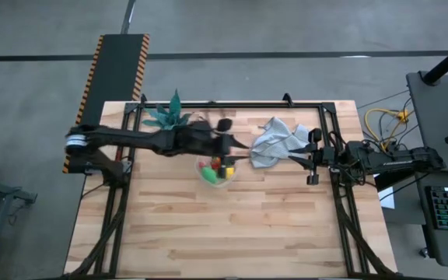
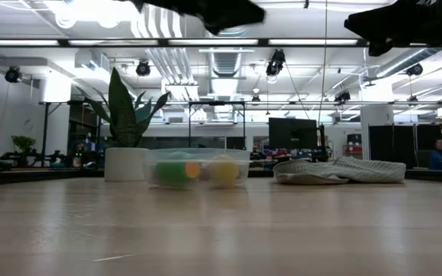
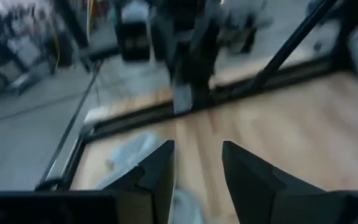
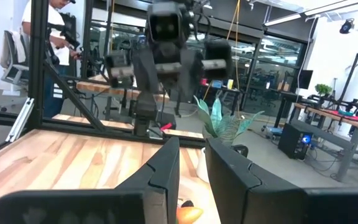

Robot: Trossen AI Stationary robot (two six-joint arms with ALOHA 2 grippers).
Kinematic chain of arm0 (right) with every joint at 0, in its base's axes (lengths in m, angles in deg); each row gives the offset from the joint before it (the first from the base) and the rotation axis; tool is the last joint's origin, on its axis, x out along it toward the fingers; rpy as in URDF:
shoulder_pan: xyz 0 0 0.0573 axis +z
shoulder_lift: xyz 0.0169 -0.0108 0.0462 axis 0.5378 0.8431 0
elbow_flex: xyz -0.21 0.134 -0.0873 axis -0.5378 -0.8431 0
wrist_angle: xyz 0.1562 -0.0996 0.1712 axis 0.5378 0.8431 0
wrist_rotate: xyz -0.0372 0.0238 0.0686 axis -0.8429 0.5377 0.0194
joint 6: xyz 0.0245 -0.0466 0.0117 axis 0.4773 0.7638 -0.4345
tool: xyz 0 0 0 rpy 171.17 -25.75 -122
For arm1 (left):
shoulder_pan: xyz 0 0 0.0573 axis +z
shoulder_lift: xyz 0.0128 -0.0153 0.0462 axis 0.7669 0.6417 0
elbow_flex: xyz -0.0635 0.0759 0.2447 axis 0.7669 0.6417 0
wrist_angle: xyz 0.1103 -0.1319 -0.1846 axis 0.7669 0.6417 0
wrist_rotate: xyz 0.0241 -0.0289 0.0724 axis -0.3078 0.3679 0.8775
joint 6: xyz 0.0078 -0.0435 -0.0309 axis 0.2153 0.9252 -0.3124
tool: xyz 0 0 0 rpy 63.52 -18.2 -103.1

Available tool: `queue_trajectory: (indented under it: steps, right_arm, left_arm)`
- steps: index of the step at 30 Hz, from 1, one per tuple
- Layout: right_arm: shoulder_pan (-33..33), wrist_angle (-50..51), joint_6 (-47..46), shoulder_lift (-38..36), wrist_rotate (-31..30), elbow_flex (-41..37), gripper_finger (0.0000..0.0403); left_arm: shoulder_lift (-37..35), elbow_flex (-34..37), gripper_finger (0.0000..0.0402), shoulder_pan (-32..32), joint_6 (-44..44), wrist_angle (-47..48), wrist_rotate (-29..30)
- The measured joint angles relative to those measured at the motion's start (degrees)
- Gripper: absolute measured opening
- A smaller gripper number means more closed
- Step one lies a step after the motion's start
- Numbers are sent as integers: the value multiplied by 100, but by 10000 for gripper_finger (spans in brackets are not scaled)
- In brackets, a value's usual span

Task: Pick and placing Produce into tupperware
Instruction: Return to Home Position

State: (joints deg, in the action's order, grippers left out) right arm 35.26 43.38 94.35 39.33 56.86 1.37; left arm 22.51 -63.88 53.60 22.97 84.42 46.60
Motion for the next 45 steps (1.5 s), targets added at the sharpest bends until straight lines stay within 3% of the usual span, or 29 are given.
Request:
queue_trajectory:
  steps: [5,10,13,16,22,33,36,45]
  right_arm:
    - [0,-4,-37,4,2,0,70]
    - [0,-4,-39,3,1,0,70]
    - [0,-6,-39,2,0,0,70]
    - [0,-4,-39,2,0,0,70]
    - [0,-9,-42,2,-6,0,70]
    - [0,-11,-42,7,-15,0,70]
    - [0,-9,-65,7,-17,0,70]
    - [0,-7,-107,7,-19,0,70]
  left_arm:
    - [-1105,1197,93,-12,237,-744,-268]
    - [-2498,2510,49,-99,519,-1486,62]
    - [-3367,3102,12,-188,504,-1537,163]
    - [-4291,3611,5,-257,481,-1490,175]
    - [-6137,4353,0,-293,615,-453,515]
    - [-8511,5266,0,-290,1172,771,688]
    - [-8913,5492,0,-296,1188,794,787]
    - [-8669,5786,0,-290,1475,1112,1041]
